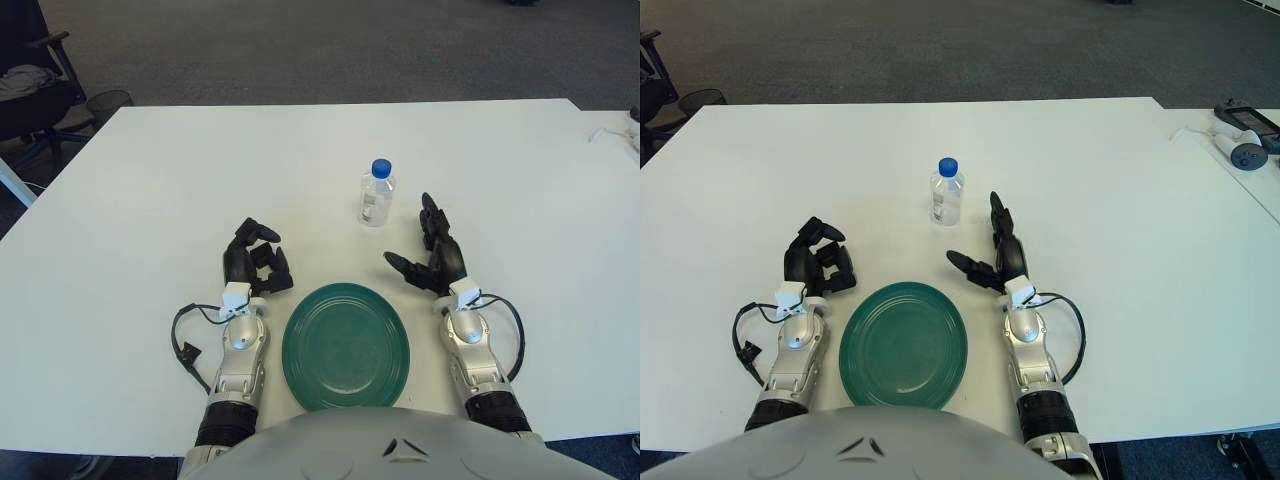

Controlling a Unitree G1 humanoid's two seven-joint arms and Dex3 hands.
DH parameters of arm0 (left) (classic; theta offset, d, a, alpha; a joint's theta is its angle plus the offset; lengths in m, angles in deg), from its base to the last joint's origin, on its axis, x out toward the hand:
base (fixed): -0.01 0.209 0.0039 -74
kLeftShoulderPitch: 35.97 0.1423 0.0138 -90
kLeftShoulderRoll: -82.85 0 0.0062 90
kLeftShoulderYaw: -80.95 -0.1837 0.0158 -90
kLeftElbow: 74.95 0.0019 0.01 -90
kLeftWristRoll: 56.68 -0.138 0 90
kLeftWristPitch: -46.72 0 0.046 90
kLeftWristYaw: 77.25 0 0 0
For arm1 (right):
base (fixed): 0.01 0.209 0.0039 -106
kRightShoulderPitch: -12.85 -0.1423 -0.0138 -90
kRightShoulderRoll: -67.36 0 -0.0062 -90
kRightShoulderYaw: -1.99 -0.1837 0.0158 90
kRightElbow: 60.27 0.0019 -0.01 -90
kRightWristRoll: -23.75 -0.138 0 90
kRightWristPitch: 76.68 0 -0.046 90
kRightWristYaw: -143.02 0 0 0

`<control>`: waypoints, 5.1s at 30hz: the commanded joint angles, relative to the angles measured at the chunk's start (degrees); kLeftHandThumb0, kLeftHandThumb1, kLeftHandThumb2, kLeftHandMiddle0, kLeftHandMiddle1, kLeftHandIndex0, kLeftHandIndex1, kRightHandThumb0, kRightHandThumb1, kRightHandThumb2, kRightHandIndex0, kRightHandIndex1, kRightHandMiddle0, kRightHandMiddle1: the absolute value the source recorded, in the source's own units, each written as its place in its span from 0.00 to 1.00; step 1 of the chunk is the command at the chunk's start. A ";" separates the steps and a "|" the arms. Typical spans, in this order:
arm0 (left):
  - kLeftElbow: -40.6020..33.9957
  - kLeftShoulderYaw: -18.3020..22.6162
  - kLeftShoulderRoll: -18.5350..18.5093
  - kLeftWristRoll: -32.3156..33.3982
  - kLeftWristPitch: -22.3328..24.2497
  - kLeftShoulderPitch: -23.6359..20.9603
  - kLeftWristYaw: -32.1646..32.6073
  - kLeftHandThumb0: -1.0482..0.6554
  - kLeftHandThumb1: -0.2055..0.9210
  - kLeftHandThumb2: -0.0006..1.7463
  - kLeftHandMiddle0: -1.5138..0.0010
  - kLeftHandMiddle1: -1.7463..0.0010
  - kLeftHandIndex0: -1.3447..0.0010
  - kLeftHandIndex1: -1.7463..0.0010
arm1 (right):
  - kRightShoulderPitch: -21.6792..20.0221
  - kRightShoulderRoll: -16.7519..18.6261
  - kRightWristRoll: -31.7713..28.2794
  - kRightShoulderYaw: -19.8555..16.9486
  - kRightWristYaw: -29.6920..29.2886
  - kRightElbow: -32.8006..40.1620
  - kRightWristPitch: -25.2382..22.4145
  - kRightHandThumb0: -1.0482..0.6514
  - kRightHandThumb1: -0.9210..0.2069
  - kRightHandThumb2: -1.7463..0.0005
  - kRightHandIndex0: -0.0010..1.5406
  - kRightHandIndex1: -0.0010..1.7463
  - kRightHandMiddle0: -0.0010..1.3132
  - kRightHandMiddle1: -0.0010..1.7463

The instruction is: Put the bottle into the plate.

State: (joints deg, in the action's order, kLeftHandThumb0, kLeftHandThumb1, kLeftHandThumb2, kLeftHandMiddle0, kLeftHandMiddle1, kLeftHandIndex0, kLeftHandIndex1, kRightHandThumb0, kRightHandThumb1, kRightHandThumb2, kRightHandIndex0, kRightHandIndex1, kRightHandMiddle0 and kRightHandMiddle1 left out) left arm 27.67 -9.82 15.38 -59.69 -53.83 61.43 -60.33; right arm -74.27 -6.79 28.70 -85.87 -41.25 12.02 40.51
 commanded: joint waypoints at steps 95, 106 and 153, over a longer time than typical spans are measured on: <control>2.01 0.91 1.78 2.64 -1.02 1.81 -1.19 0.27 0.23 0.94 0.12 0.00 0.38 0.00 | -25.61 1.82 1.55 0.56 -0.34 -16.21 -9.77 0.03 0.25 0.74 0.02 0.03 0.00 0.06; 1.69 0.70 1.80 1.44 -1.41 2.00 0.05 0.27 0.22 0.94 0.12 0.00 0.38 0.00 | -28.28 1.86 2.21 0.84 -2.36 -21.78 -10.03 0.00 0.11 0.84 0.00 0.03 0.00 0.02; 1.21 0.21 1.96 0.23 -1.26 2.22 1.52 0.27 0.24 0.93 0.11 0.00 0.39 0.00 | -35.84 0.67 12.81 8.96 -7.06 -39.74 -2.25 0.00 0.00 0.78 0.03 0.07 0.00 0.08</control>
State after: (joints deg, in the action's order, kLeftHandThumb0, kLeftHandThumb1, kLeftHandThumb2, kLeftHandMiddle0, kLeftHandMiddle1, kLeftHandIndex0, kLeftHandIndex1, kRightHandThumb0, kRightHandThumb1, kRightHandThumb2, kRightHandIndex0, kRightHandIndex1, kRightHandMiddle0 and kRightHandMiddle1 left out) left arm 26.94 -9.64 15.40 -59.64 -55.82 62.40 -58.97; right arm -108.84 -6.48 40.69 -77.50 -47.94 -26.44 37.85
